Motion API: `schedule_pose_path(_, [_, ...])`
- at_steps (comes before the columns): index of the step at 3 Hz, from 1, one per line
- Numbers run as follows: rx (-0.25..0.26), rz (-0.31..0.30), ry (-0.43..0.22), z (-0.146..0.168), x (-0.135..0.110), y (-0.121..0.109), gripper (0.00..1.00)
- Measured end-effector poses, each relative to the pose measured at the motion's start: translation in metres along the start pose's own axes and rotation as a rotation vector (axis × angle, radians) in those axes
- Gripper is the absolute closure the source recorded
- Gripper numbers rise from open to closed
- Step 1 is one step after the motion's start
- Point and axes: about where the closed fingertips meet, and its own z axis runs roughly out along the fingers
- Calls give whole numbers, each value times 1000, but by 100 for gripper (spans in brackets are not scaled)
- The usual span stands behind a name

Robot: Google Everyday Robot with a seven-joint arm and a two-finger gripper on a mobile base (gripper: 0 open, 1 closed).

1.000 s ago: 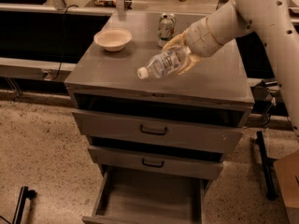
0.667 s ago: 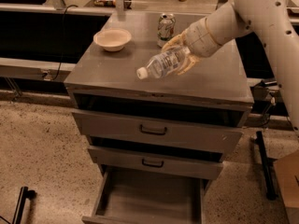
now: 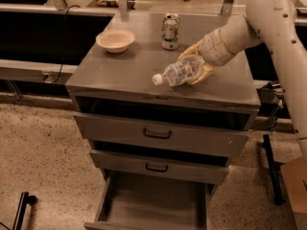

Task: Pick blue plastic bottle from bottom drawer and place on counter

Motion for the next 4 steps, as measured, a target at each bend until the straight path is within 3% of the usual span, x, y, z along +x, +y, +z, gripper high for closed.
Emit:
schedule_pose_path(1, [5, -3, -1, 2, -1, -2, 13])
schedule_pose_path(2, [6, -4, -3, 4, -1, -3, 0])
schedule_pose_path(3, [8, 1, 17, -3, -2, -3, 0])
schedule_pose_path(4, [49, 5, 75, -60, -13, 4, 0])
